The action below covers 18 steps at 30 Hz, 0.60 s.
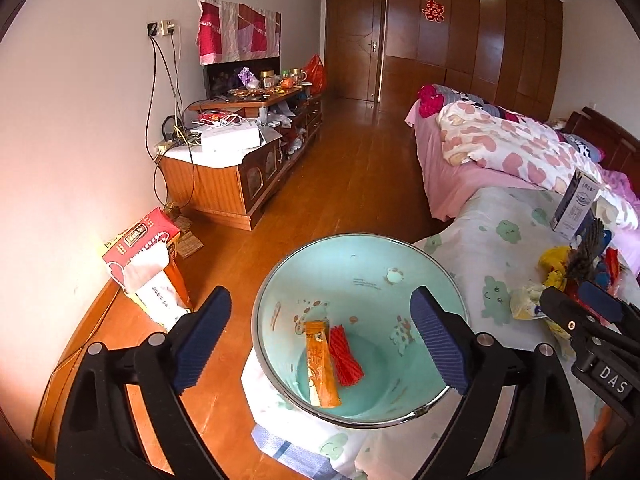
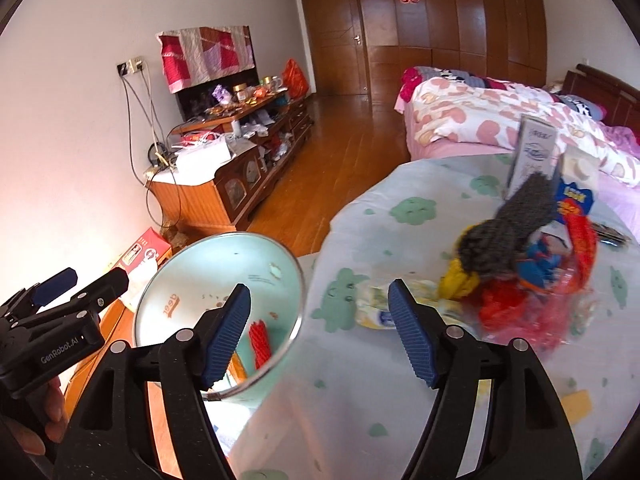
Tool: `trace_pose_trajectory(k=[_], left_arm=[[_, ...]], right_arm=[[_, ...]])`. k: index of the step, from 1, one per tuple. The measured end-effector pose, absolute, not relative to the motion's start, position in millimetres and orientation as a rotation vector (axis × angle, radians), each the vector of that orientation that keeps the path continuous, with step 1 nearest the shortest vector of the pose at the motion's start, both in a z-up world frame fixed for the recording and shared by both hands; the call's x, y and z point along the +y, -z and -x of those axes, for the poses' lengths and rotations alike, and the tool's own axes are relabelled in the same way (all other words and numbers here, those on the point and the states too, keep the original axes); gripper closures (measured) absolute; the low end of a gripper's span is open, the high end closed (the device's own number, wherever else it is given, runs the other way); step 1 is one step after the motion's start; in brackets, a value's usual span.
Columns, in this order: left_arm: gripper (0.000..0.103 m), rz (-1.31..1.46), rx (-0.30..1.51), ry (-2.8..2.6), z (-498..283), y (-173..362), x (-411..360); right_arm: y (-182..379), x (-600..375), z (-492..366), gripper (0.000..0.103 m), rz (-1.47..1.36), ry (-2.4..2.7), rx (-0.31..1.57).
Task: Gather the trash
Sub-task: 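Carry both items over the blue bin and open both grippers to drop them, then grasp the yellow sponge with the right gripper while the left grasps the tissue packets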
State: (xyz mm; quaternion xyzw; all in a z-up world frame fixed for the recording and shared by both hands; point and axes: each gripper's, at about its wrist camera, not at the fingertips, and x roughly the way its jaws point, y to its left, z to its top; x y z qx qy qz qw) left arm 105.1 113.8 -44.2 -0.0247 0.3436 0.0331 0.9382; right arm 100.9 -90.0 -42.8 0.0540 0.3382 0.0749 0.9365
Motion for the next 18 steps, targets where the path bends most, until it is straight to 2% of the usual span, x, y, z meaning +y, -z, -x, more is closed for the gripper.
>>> trace_pose_trajectory(k=[7, 18], left_arm=[[0.008, 0.059, 0.684, -0.032, -89.7, 43.3, 88.1], [0.007, -0.010, 0.695, 0.072, -73.2, 55.2, 38.4]], right_arm=[[39.2, -128.7, -79.4, 0.030, -0.126, -0.103, 0.674], [45.2, -209.0, -41.6, 0.026, -0.173, 0.022, 0.660]])
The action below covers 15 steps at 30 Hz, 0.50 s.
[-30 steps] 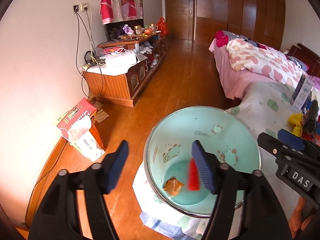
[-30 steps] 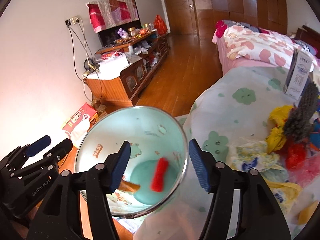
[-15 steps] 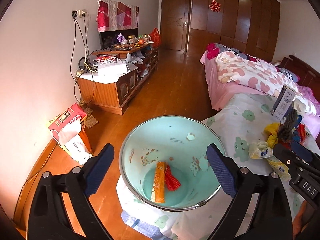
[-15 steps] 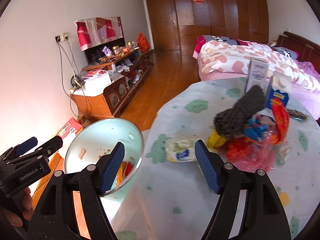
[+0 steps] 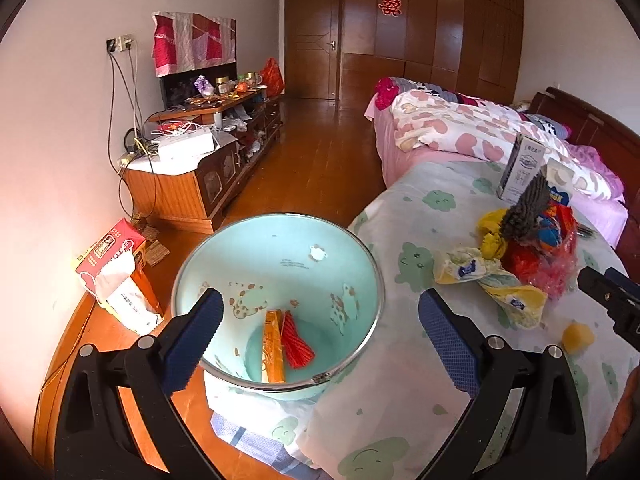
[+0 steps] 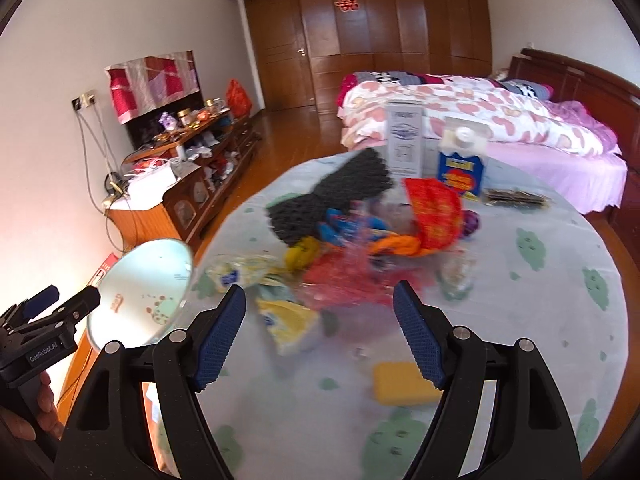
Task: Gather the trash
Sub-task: 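Grasp the yellow sponge with the right gripper while the left grasps the tissue packets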
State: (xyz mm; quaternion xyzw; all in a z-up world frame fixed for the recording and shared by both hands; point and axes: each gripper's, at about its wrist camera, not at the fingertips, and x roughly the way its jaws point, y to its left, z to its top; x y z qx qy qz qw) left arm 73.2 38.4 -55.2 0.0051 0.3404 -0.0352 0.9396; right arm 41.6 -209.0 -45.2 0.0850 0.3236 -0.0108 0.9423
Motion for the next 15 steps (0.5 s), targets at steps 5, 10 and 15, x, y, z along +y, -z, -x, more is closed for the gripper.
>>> trace_pose_trajectory(k=[5, 10, 15], left_arm=[[0.007, -0.047, 0.703, 0.128, -65.5, 64.0, 14.6], [0.007, -0.090, 0.713, 0.194, -57.4, 73.6, -8.6], [0.007, -0.111, 0.732, 0.233, -52.3, 80.8, -26.6]], right_arm=[[59.7, -244.5, -24.8, 0.023, -0.173, 0.076, 0.690], [77.6, -278.1, -6.2, 0.023, -0.175, 0.115, 0.732], [92.7, -289.6, 3.9, 0.019, -0.186, 0.086, 0.765]])
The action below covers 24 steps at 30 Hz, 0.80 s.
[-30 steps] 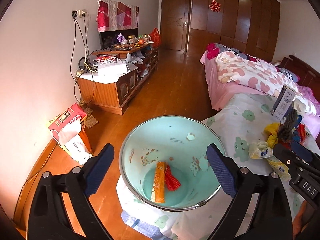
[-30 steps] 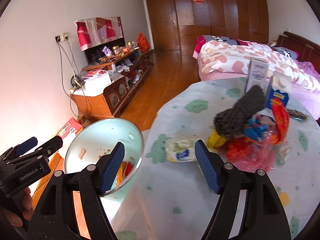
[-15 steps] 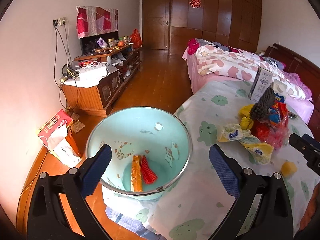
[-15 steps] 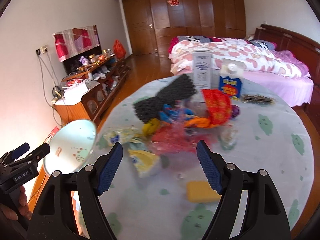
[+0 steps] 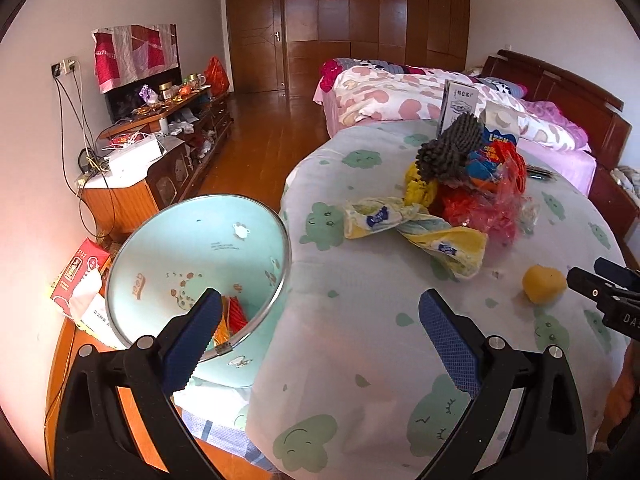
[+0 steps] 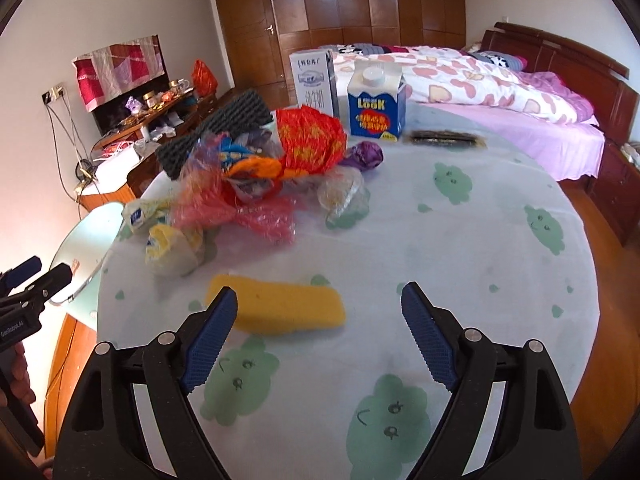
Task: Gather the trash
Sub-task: 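Grasp the yellow sponge with the right gripper while the left grasps the tissue packets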
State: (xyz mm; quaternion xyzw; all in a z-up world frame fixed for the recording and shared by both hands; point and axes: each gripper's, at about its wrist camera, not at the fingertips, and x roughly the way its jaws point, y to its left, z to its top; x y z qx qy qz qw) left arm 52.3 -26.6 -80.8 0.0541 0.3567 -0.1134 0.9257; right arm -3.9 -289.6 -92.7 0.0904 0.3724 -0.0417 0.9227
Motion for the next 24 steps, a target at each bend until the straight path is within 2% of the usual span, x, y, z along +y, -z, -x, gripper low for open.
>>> trace_pose_trajectory(k=[5, 12, 13, 14, 15, 19, 21, 22, 24], left_arm=[[0.007, -0.138, 0.744, 0.250, -46.6, 86.6, -38.9], [0.007, -0.140, 0.747, 0.237, -48.8, 84.9, -36.2], [0.007, -0.140, 0.748, 0.236, -49.5, 85.3, -35.6], [0.007, -0.142, 0.749, 0.235, -50.1, 85.7, -35.4], [0.007, -0.144, 0.750, 0.235, -50.3, 86.1, -35.5], [0.007, -0.147, 0.752, 0.233, -52.2, 87.6, -36.5], [0.007, -0.153, 0.748, 0.230, -52.9, 87.9, -37.1], [0.007, -0.155, 0.746, 0.229, -53.8, 88.1, -38.2], [0.007, -0.152, 0.745, 0.237, -55.4, 88.5, -40.2]], right_arm=[[98.8, -278.3, -3.8, 0.013, -0.196, 0.046, 0.783], [112.8, -258.0, -26.5, 0.013, -0.151, 0.012, 0.869], [115.0, -257.0, -28.3, 0.016, -0.146, 0.018, 0.875], [116.1, -257.0, -29.3, 0.025, -0.146, 0.019, 0.877], [116.7, -257.5, -30.3, 0.030, -0.147, 0.016, 0.880], [115.5, -261.1, -27.1, 0.042, -0.145, 0.004, 0.864], [111.6, -263.8, -24.0, 0.052, -0.144, 0.005, 0.845], [108.5, -265.0, -22.9, 0.062, -0.143, 0.004, 0.833], [101.6, -270.2, -20.7, 0.065, -0.137, 0.021, 0.805]])
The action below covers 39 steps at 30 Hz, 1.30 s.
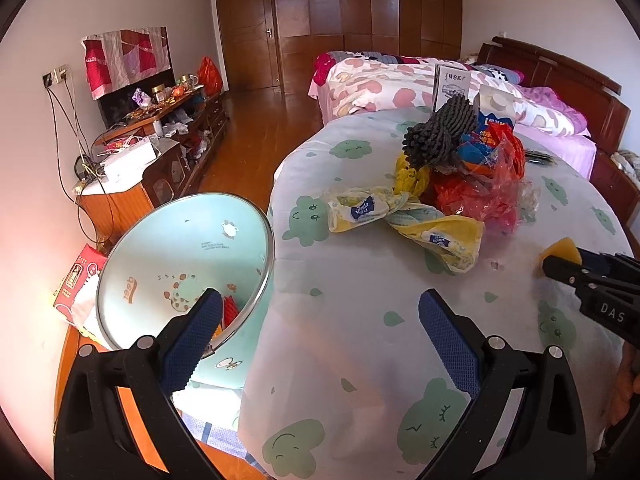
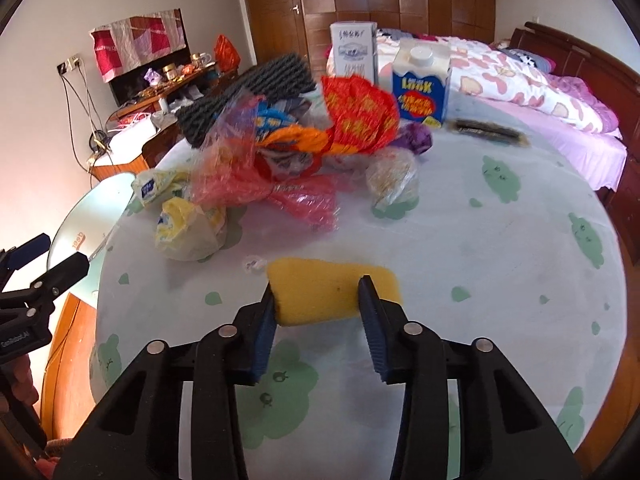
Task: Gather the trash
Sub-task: 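Grasp the yellow sponge with the right gripper while the left grasps the tissue packets, then move both grippers over the blue bin and release the sponge and tissue packets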
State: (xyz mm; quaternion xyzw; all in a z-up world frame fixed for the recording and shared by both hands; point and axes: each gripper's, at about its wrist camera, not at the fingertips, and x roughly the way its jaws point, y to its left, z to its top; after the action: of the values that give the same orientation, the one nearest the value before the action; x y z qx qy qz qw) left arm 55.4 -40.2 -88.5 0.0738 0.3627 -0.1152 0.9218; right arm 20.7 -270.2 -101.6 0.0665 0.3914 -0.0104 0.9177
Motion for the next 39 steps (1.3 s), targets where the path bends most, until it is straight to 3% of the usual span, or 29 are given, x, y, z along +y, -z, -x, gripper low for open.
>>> trace_pose_trajectory(k=[7, 17, 20, 22, 23, 26, 27, 28, 39], left_arm=[[0.007, -0.123, 0.744, 0.337, -55.0, 85.2, -70.4], [0.011, -0.041, 0.762, 0.360, -79.6, 94.3, -124.3], [0.018, -0.023, 0.791, 0.337, -92.0, 104.4, -130.1], [0.035, -0.023, 0.800, 0.324, -96.2, 108.9, -127.8], [0.036, -0.022, 0.807, 0.319, -97.6, 110.7, -125.3], [0.061, -0.001, 0.826, 0.329, -100.2, 115.0, -112.4], [0.074, -0.002, 0.832, 0.336, -100.1, 116.5, -109.5], [0.078, -0.004, 0.836, 0.345, -99.5, 117.7, -105.6], [0.088, -0.091, 0.757, 0.323, -71.1, 105.9, -72.4]], right_arm=[[87.4, -297.5, -13.3, 0.073, -0.159, 0.099, 0.726], [68.5, -329.5, -1.6, 0.072, -0.190, 0.205, 0.624], [67.8, -331.3, -2.1, 0.072, -0.207, 0.197, 0.621], [68.3, -330.7, -1.5, 0.072, -0.212, 0.195, 0.622], [69.0, -329.6, -1.7, 0.071, -0.213, 0.193, 0.624], [70.4, -323.2, -1.1, 0.071, -0.210, 0.185, 0.631], [70.8, -321.9, 0.1, 0.071, -0.210, 0.183, 0.631], [71.2, -320.4, 0.3, 0.072, -0.210, 0.180, 0.632], [71.2, -301.2, 4.2, 0.072, -0.203, 0.145, 0.616]])
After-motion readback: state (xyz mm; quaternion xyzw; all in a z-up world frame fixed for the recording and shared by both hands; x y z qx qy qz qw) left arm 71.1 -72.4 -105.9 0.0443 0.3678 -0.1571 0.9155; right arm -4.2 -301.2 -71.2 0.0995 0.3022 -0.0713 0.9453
